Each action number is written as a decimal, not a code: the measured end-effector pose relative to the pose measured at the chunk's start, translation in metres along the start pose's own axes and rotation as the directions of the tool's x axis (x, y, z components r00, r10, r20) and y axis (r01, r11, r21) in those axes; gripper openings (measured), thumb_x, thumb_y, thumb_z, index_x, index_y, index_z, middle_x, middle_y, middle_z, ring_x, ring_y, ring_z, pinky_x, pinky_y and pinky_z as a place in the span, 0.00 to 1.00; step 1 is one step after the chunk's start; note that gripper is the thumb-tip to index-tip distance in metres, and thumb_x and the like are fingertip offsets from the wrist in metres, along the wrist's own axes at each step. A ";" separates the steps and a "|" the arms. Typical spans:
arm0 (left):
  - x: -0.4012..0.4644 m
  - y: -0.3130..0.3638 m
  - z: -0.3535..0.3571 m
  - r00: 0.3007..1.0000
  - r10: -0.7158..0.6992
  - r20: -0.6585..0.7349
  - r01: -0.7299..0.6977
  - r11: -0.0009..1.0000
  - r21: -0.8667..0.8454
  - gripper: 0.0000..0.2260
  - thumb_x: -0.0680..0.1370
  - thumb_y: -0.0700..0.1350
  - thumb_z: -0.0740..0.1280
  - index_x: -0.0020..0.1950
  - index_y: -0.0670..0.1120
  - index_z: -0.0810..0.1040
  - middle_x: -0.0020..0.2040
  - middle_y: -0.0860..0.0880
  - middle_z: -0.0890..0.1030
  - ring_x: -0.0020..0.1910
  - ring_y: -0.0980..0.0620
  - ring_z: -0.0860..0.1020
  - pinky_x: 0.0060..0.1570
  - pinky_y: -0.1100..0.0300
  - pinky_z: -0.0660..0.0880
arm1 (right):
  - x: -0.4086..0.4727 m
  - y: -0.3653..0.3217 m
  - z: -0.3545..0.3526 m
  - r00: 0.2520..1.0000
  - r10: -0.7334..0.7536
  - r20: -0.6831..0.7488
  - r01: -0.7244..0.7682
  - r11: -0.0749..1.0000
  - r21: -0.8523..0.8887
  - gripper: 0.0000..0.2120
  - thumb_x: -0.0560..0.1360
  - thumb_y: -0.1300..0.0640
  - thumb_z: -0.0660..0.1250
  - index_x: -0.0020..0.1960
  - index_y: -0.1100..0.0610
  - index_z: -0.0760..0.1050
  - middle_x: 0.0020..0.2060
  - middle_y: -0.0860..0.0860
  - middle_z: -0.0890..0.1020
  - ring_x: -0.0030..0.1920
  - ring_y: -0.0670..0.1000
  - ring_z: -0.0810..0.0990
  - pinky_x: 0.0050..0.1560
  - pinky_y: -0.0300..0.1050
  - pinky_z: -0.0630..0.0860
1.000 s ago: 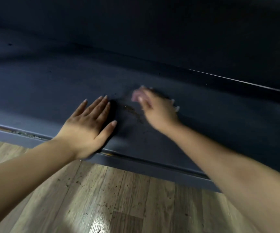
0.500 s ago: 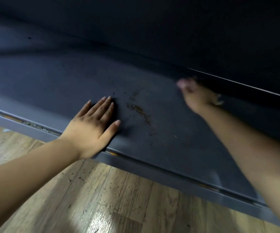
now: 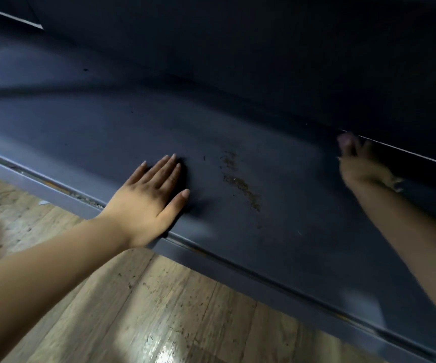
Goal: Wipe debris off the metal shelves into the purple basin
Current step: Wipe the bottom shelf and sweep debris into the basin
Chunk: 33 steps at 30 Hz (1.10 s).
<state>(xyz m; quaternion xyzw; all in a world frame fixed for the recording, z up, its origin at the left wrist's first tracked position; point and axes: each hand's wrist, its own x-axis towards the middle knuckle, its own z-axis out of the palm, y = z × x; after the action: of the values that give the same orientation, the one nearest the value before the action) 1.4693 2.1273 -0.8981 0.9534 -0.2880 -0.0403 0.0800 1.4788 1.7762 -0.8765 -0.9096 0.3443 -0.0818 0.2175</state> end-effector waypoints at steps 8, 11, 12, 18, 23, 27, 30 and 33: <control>0.000 -0.005 0.002 1.000 0.021 -0.006 -0.021 1.000 0.019 0.46 0.64 0.68 0.17 0.75 0.46 0.39 0.74 0.52 0.38 0.73 0.58 0.37 0.73 0.60 0.34 | 0.015 -0.049 0.029 0.991 -0.053 0.123 0.070 0.988 -0.140 0.23 0.80 0.44 0.50 0.69 0.57 0.64 0.67 0.62 0.64 0.66 0.66 0.66 0.66 0.62 0.62; 0.000 -0.005 0.003 1.000 0.028 -0.012 -0.028 0.999 0.019 0.47 0.65 0.68 0.19 0.77 0.45 0.42 0.74 0.52 0.38 0.74 0.58 0.37 0.72 0.60 0.33 | -0.003 -0.091 0.058 0.911 -0.325 0.254 0.334 0.942 0.005 0.23 0.79 0.41 0.49 0.67 0.50 0.68 0.67 0.55 0.68 0.65 0.61 0.69 0.63 0.54 0.65; 0.000 -0.004 0.003 1.000 0.025 -0.008 -0.025 0.999 0.024 0.46 0.66 0.68 0.21 0.78 0.45 0.42 0.75 0.51 0.38 0.74 0.58 0.37 0.72 0.60 0.32 | -0.015 -0.104 0.067 0.863 -0.427 0.269 0.434 0.900 0.035 0.20 0.81 0.45 0.51 0.68 0.50 0.68 0.68 0.53 0.68 0.66 0.59 0.69 0.60 0.48 0.64; 0.000 -0.005 0.001 0.999 0.027 -0.019 -0.027 0.999 0.019 0.43 0.68 0.66 0.25 0.78 0.46 0.41 0.77 0.50 0.40 0.71 0.60 0.35 0.71 0.60 0.32 | -0.061 -0.125 0.084 0.596 -0.750 0.287 0.714 0.659 0.238 0.16 0.81 0.52 0.56 0.67 0.50 0.71 0.68 0.44 0.71 0.70 0.46 0.67 0.69 0.38 0.58; 0.000 -0.024 -0.007 1.000 0.018 -0.019 -0.018 1.000 0.019 0.44 0.69 0.68 0.26 0.78 0.46 0.45 0.78 0.50 0.42 0.74 0.58 0.37 0.73 0.60 0.33 | -0.020 -0.098 0.065 0.881 -0.467 0.073 0.454 0.879 0.145 0.16 0.81 0.44 0.50 0.66 0.44 0.67 0.59 0.51 0.78 0.56 0.58 0.78 0.57 0.57 0.73; -0.004 -0.040 0.000 0.996 0.052 -0.074 -0.051 0.998 0.022 0.44 0.73 0.68 0.27 0.77 0.43 0.54 0.78 0.46 0.53 0.77 0.51 0.49 0.74 0.59 0.40 | 0.014 -0.084 0.068 0.976 -0.198 0.091 0.207 0.973 -0.100 0.21 0.81 0.42 0.49 0.69 0.49 0.64 0.69 0.55 0.65 0.66 0.63 0.67 0.64 0.69 0.58; -0.004 -0.040 0.001 0.994 0.066 -0.089 -0.065 0.998 0.023 0.39 0.78 0.65 0.34 0.75 0.40 0.60 0.76 0.43 0.60 0.76 0.46 0.56 0.72 0.55 0.45 | 0.025 -0.109 0.083 0.924 -0.329 0.198 0.324 0.944 0.057 0.20 0.78 0.41 0.51 0.63 0.50 0.71 0.66 0.54 0.68 0.63 0.60 0.70 0.64 0.66 0.63; -0.003 -0.042 0.001 0.993 0.078 -0.090 -0.077 0.997 0.007 0.36 0.80 0.63 0.38 0.75 0.39 0.63 0.75 0.42 0.62 0.75 0.44 0.59 0.72 0.54 0.47 | 0.022 -0.145 0.098 0.870 -0.443 0.216 0.386 0.885 0.260 0.16 0.80 0.48 0.54 0.60 0.55 0.74 0.63 0.55 0.71 0.61 0.57 0.73 0.63 0.60 0.69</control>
<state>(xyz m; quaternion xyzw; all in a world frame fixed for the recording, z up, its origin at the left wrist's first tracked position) 1.4892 2.1629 -0.9067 0.9425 -0.3210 0.0065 0.0929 1.6096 1.8917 -0.8982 -0.9370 0.0970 -0.0381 0.3335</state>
